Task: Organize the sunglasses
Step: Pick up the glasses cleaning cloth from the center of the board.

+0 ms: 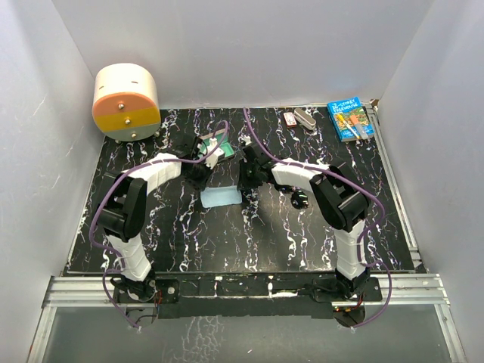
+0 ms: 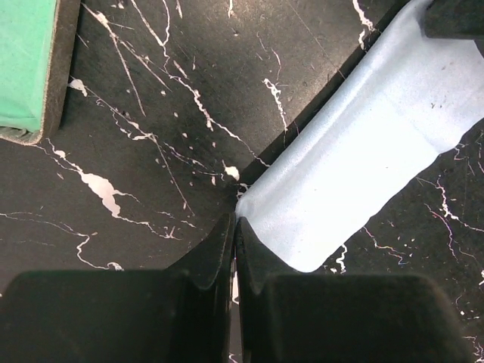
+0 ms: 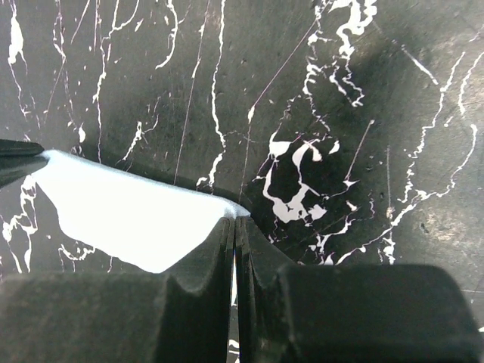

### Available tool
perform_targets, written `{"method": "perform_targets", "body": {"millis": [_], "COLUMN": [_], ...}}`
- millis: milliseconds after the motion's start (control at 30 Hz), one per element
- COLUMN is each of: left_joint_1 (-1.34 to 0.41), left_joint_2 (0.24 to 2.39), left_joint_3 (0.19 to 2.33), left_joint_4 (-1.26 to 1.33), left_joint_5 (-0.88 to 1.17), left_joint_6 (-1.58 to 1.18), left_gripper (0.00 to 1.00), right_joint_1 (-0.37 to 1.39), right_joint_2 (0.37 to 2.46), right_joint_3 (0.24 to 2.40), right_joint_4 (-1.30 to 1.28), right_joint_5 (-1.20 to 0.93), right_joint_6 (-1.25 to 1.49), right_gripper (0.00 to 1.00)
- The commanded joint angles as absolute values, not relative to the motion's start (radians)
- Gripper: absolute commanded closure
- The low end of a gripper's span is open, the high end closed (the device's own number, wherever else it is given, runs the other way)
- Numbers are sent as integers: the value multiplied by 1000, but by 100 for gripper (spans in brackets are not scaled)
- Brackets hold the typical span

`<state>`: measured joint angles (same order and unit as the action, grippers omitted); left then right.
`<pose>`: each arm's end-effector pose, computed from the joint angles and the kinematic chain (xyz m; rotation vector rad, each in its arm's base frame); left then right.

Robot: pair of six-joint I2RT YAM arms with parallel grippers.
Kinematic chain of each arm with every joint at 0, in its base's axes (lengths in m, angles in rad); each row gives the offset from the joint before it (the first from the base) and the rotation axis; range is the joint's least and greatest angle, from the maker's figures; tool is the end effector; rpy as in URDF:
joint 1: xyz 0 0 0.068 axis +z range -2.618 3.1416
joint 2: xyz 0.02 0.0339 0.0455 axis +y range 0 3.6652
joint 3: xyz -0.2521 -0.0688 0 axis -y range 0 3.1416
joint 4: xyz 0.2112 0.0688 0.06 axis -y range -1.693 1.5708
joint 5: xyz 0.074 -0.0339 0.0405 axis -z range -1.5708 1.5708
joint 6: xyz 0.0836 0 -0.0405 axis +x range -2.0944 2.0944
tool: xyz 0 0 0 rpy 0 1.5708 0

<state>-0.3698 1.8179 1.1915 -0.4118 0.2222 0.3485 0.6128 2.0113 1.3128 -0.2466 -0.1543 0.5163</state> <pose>0.3355 -0.1498 0.1487 0.9866 2.4032 -0.2972 0.3358 0.2518 0.1247 -0.1921 2.6174 0.6254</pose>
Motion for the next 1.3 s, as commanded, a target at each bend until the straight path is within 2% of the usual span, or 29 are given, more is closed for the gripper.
{"method": "perform_targets", "body": {"millis": [0, 1267], "left_joint_1": [-373, -373], "left_joint_2": [1799, 1882], "left_joint_3": [1238, 1339], "left_joint_4": [-426, -287], "left_joint_5": [215, 74], "left_joint_6": [341, 324], "left_gripper": [100, 100], "right_joint_1": [598, 528], "right_joint_2": [2030, 2163], "right_joint_3": [1368, 1623], "right_joint_4": [-209, -164], "right_joint_5": [-100, -164], "right_joint_6": [520, 532], "right_gripper": [92, 92]}}
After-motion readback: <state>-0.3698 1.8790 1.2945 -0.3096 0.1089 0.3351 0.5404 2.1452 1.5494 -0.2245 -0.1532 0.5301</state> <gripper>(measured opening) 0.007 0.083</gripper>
